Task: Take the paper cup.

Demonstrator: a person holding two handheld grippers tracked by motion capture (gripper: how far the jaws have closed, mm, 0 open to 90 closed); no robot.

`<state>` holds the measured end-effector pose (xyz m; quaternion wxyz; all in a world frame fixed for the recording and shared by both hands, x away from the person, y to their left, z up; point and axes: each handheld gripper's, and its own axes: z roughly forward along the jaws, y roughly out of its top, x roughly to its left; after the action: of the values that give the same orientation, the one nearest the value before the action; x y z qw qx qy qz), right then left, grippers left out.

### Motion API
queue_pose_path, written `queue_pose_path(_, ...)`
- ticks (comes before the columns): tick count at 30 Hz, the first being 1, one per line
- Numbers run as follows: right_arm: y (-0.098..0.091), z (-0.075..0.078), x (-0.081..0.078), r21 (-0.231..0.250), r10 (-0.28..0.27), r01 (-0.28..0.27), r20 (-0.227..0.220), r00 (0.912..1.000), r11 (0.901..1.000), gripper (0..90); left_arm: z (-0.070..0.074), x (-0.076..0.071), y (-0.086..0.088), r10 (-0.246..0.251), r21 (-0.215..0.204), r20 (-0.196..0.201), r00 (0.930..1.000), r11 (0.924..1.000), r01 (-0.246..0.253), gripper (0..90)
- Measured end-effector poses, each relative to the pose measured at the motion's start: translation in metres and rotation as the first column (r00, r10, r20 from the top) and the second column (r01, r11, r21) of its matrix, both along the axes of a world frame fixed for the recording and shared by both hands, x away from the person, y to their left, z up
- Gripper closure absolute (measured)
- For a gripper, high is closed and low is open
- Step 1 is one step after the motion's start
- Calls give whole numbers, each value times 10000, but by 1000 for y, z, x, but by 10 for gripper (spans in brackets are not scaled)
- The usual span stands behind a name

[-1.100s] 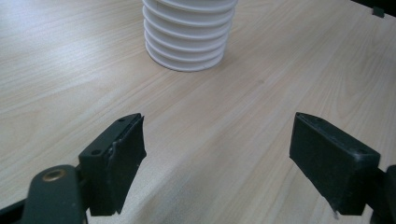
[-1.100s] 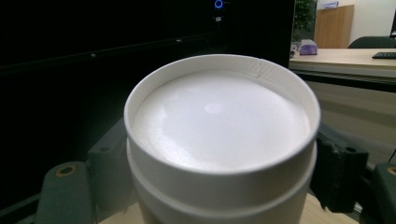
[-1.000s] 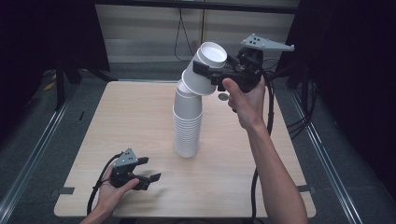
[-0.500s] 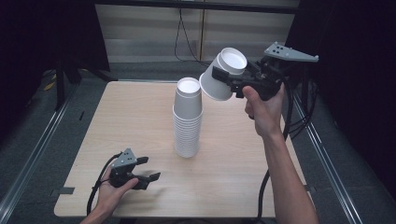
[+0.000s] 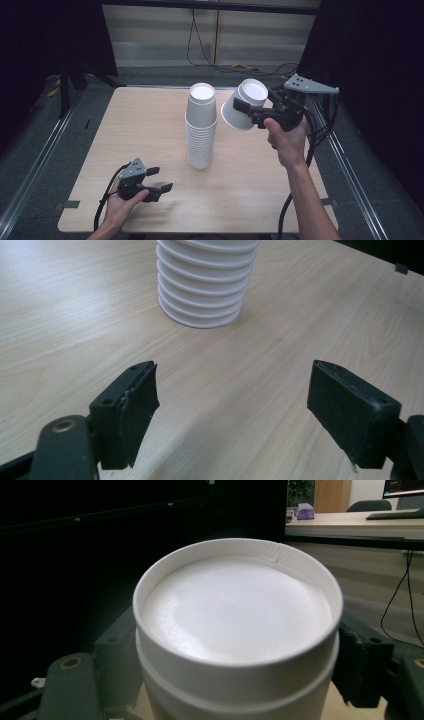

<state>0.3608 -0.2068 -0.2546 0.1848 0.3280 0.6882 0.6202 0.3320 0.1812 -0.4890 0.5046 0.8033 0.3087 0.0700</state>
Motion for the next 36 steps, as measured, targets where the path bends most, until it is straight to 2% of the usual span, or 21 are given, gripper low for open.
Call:
queue_pose_path(6, -5, -17, -3, -118, -73, 69, -289, 9996, 9999, 222, 1, -1, -5, -219, 30, -5, 9998, 9998, 219, 201)
queue_pose_path(12, 1, -36, -4, -255, 163, -179, -591, 9981, 9995, 223, 2, -1, -6, -255, 68, -135, 9996, 9996, 256, 198)
queue_pose_path(14, 4, -42, -5, -389, 228, -254, -657, 9976, 9989, 223, 3, -2, -7, -269, 250, 95, 9996, 9993, 267, 198)
queue_pose_path(17, 7, -49, -7, -555, 281, -328, -819, 9962, 9979, 223, 5, 0, -10, -333, 241, 64, 9994, 9992, 331, 194)
queue_pose_path(19, 8, -52, -9, -772, 215, -272, -737, 9970, 9966, 222, 7, 1, -12, -457, 262, 140, 9989, 9986, 453, 193)
queue_pose_path(21, 5, -56, -9, -433, 377, -413, -818, 9959, 9982, 222, 8, 2, -14, -611, 243, 200, 9979, 9979, 606, 193)
queue_pose_path(22, 4, -58, -9, -409, 393, -429, -863, 9955, 9982, 222, 9, 3, -14, -634, 286, 274, 9976, 9976, 627, 193)
queue_pose_path(25, 5, -67, -8, -601, 367, -428, -994, 9944, 9973, 222, 10, 5, -18, -763, 245, 266, 9967, 9968, 757, 193)
queue_pose_path(28, 6, -74, -9, -647, 405, -478, -1101, 9931, 9968, 222, 14, 7, -21, -829, 270, 569, 9949, 9963, 815, 193)
queue_pose_path(35, 10, -90, -13, -673, 705, -806, -1402, 9876, 9945, 221, 30, 14, -25, -824, -383, 452, 9956, 9957, 842, 189)
queue_pose_path(36, 11, -92, -13, -715, 694, -801, -1418, 9875, 9942, 221, 32, 15, -26, -832, -373, 567, 9949, 9957, 853, 189)
